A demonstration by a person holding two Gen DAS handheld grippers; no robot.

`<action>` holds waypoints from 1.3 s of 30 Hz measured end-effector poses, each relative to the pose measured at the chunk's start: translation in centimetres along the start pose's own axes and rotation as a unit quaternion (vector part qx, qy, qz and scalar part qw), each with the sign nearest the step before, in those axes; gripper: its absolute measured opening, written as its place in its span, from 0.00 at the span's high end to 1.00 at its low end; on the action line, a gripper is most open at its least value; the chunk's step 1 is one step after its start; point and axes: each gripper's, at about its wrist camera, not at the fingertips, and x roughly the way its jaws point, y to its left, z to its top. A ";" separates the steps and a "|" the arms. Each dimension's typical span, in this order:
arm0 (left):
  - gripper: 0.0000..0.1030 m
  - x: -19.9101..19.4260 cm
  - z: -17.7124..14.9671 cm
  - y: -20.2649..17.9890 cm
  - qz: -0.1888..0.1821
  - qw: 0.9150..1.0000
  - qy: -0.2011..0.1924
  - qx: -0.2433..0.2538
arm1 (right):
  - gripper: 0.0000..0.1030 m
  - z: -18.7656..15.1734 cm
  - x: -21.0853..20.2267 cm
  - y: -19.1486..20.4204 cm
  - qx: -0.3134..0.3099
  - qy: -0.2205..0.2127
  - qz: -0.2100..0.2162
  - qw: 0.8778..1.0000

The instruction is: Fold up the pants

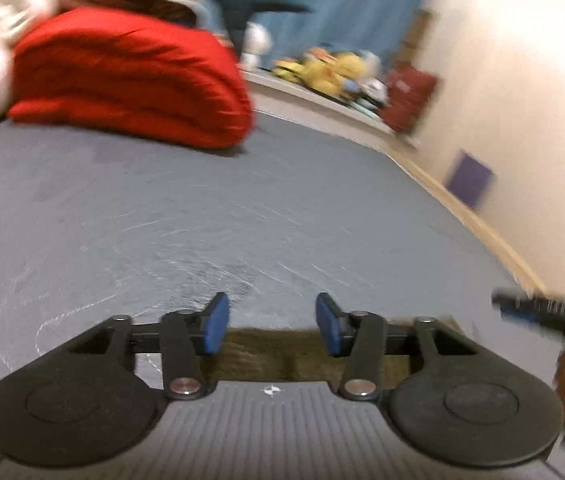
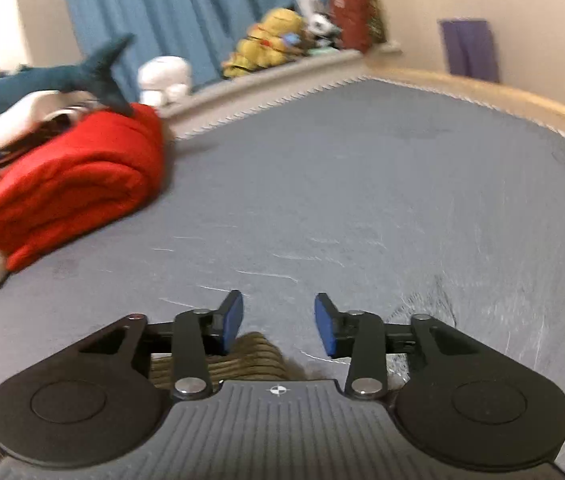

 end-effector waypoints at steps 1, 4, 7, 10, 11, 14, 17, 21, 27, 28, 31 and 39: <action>0.66 -0.4 -0.3 -0.5 -0.001 1.000 0.005 0.026 | 0.56 0.2 -0.7 0.1 -0.012 0.006 0.018 1.000; 0.68 -1.3 -1.4 -1.5 -0.011 0.997 0.019 0.080 | 0.56 -0.7 -3.0 0.3 -0.065 0.051 0.082 0.993; 0.68 -2.7 -3.0 -1.8 -0.031 0.994 0.035 0.101 | 0.53 -2.3 -4.8 0.8 -0.131 0.113 0.133 0.976; 0.68 -2.5 -4.5 -1.4 -0.032 0.992 0.066 0.101 | 0.52 -4.5 -7.1 1.3 -0.224 0.145 0.153 0.951; 0.68 -1.4 -5.1 -1.2 -0.006 0.989 0.104 0.101 | 0.52 -5.0 -8.0 1.2 -0.235 0.158 0.154 0.947; 0.66 -0.5 -6.2 0.2 0.026 0.987 0.157 0.025 | 0.52 -7.5 -7.1 0.7 -0.237 0.240 0.127 0.933; 0.67 -3.0 -5.1 -1.6 0.039 0.988 0.147 0.009 | 0.52 -7.9 -8.8 1.1 -0.264 0.224 0.107 0.932; 0.63 -1.8 -7.7 -4.2 0.080 0.970 0.205 0.100 | 0.50 -8.6 -9.6 0.4 -0.246 0.245 0.094 0.933; 0.35 -7.3 -6.9 -7.7 0.123 0.969 0.165 0.139 | 0.41 -7.1 -11.9 2.4 -0.253 0.203 0.032 0.945; 0.20 -9.1 -6.8 -8.3 0.133 0.972 0.134 0.141 | 0.37 -6.0 -13.4 3.2 -0.247 0.173 0.029 0.953; 0.13 -14.1 -7.1 -9.4 0.150 0.981 0.065 0.108 | 0.13 -3.0 -17.9 4.7 -0.185 0.091 0.009 0.978; 0.06 -20.0 -9.6 -12.3 0.142 0.985 -0.027 0.093 | 0.01 -4.5 -26.3 5.1 -0.076 -0.025 -0.014 0.997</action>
